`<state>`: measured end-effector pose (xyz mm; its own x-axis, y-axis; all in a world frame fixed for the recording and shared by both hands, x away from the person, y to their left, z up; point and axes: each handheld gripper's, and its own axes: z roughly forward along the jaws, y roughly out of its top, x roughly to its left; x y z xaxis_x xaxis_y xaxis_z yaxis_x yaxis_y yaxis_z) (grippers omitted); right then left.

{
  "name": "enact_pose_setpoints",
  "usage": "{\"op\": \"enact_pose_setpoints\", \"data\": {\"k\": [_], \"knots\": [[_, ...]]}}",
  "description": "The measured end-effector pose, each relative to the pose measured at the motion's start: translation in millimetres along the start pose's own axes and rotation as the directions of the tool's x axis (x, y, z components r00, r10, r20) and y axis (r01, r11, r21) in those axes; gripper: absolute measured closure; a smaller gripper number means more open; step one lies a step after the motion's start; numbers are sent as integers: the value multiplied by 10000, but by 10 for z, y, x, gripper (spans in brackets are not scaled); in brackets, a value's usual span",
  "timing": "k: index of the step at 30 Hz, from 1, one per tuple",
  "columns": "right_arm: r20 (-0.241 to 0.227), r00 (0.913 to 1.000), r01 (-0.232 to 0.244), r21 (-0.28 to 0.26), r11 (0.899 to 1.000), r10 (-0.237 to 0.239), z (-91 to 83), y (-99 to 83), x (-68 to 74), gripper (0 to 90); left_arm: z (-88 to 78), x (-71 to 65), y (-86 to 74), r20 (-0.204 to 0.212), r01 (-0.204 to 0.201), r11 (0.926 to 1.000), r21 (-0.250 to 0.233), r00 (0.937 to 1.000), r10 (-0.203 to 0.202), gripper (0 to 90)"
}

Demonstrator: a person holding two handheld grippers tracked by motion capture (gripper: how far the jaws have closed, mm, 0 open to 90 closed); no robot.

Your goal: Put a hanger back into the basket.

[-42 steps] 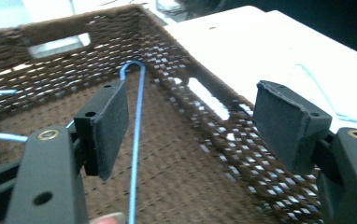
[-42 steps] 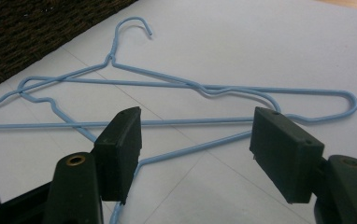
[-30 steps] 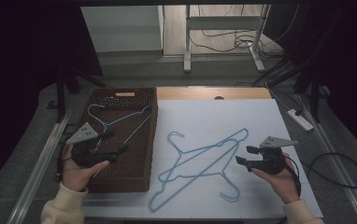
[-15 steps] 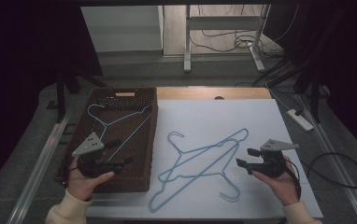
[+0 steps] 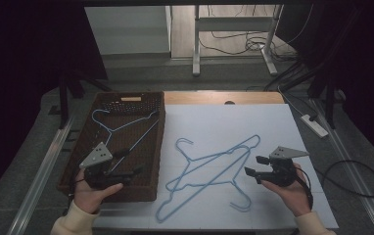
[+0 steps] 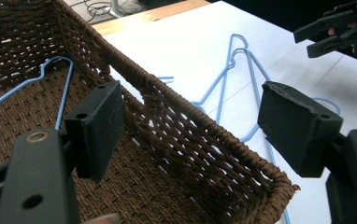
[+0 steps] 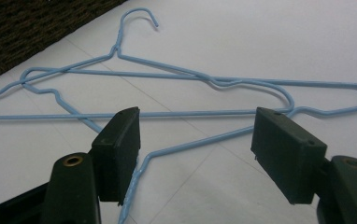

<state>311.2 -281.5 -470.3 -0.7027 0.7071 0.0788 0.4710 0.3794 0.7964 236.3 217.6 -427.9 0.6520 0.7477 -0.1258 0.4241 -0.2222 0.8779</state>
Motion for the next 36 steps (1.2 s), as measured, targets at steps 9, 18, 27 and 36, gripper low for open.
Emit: {"op": "enact_pose_setpoints", "data": {"k": [9,18,27,36], "knots": [[-19,9992,409,349,9986,-409,127,81,88,331,40,-35,-44,44,-73,9998,207,10000,72,242],[-204,9970,758,760,9942,-744,312,186,220,357,48,-23,-105,-2,-9,9994,346,10000,10,246],[-140,9961,880,1268,9880,-869,474,277,291,393,43,-36,-122,-6,1,9993,375,10000,-1,248],[-423,9972,685,1694,9832,-622,817,507,406,407,18,-37,-146,-62,15,9995,319,10000,-13,250]]}}
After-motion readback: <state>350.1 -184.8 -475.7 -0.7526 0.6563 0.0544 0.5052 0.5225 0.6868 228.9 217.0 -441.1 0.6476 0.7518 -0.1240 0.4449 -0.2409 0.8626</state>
